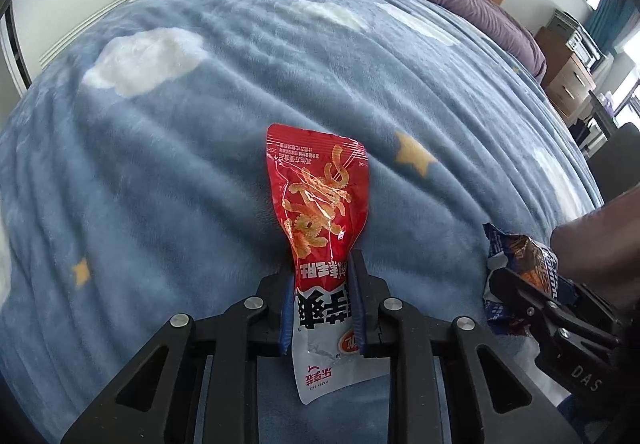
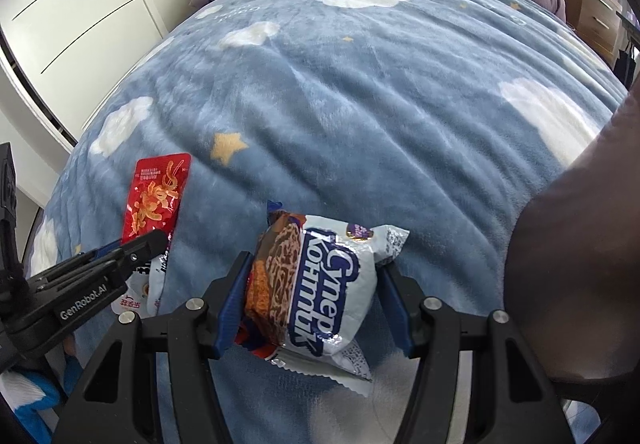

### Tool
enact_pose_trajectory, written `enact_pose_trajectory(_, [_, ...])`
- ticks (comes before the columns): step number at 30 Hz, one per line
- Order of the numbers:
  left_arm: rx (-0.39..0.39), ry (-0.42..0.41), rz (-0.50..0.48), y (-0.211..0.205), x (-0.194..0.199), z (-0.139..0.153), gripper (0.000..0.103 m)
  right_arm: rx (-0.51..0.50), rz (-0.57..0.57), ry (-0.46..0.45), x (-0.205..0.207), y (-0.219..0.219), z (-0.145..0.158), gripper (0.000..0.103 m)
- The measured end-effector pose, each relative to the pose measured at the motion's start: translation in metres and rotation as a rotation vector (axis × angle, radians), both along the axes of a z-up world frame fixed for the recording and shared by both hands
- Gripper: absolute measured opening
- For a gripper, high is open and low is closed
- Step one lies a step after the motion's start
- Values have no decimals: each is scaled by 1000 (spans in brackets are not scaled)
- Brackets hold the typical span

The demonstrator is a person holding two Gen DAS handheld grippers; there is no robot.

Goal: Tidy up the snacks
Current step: 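Lift the spicy strip packet and wafer packet off the blanket with both tools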

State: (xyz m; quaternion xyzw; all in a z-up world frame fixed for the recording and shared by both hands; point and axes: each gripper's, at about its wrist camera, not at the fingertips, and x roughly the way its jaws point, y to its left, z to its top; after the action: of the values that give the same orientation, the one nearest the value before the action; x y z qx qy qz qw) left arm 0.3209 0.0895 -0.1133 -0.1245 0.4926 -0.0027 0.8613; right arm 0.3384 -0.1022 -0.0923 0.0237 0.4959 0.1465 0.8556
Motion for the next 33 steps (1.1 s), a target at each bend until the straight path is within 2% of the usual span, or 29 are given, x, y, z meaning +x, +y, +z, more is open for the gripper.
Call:
enact_pose_trajectory(8, [48, -4, -39, -8, -2, -4, 19, 6, 2, -6, -1, 0, -2, 56])
enact_pose_trajectory(11, [97, 4, -75, -19, 1, -8, 24, 10, 1, -1, 0, -1, -5, 56])
enact_pose_trajectory(14, [182, 10, -124, -35, 6, -10, 30, 14, -1, 1, 0, 0, -7, 56])
enact_pose_trajectory(15, [195, 10, -133, -38, 7, -11, 35, 15, 0, 1, 0, -1, -7, 56])
enact_pose_trajectory(18, [226, 5, -133, -43, 9, -13, 37, 20, 3, 4, 1, -2, -8, 56])
enact_pose_trajectory(19, [242, 3, -137, -45, 9, -13, 37, 19, 5, 4, 1, -2, -8, 56])
enact_pose_trajectory(21, [261, -2, -144, -45, 7, -12, 26, 14, 10, 4, 1, -1, -7, 56])
enact_pose_trajectory(26, [166, 0, -116, -27, 2, -3, 19, 0, 22, -6, 1, 1, -6, 55])
enact_pose_trajectory(33, [91, -10, -109, -21, -12, 4, 18, 1, 25, -26, -5, -1, 0, 52])
